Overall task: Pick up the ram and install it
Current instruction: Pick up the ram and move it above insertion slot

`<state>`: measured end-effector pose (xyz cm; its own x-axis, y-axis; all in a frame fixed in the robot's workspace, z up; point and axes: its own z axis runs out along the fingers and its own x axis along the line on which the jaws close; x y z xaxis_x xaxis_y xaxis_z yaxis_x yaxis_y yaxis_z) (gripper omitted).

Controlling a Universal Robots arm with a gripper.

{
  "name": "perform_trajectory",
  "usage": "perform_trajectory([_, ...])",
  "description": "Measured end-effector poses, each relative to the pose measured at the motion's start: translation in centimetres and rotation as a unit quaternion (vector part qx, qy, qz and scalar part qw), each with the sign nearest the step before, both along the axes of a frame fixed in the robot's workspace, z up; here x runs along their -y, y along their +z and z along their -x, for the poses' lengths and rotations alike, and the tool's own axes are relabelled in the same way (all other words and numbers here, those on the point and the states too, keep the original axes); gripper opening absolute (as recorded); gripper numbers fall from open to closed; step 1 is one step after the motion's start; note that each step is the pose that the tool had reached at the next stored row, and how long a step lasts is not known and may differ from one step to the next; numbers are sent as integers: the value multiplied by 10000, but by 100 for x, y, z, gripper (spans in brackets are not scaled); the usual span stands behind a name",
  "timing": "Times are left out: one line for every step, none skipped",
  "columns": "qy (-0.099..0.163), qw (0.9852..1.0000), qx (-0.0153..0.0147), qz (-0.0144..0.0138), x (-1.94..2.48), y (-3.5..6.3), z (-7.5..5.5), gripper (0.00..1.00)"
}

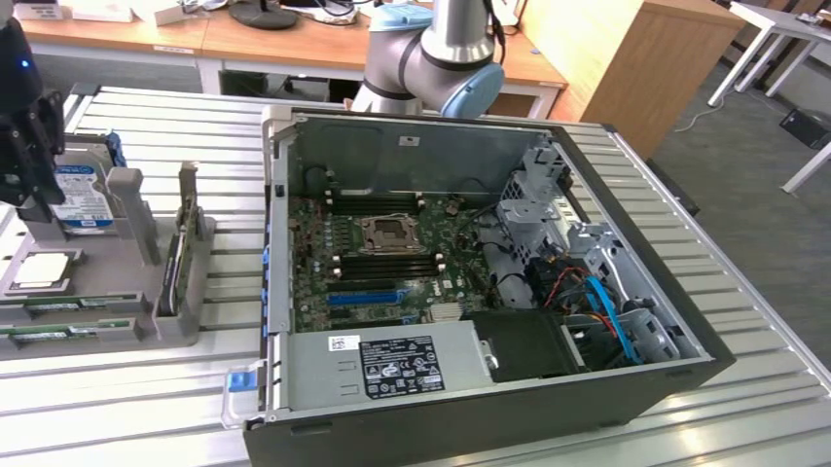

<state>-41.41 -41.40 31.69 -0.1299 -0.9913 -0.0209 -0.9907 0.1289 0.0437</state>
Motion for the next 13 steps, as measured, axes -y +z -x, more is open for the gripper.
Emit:
perform_trajectory([1,10000,0,1,0,-12,0,30])
perform_trajectory([1,10000,0,3,0,-23,0,30])
perform_trajectory([2,10000,0,3,0,-37,0,30])
perform_trajectory([3,10000,0,4,0,-52,0,30])
perform_trajectory([3,10000,0,4,0,-66,0,30])
perform_trajectory([3,10000,0,4,0,-79,1,30])
perform_trajectory([3,10000,0,5,0,-91,1,30])
perform_trajectory([3,10000,0,5,0,-103,1,30])
perform_trajectory([4,10000,0,6,0,-114,1,30])
perform_trajectory([4,10000,1,6,0,-125,1,30])
perform_trajectory([3,10000,0,8,0,-134,1,30])
perform_trajectory([3,10000,0,10,0,-143,2,30])
perform_trajectory([3,10000,0,13,0,-153,2,30])
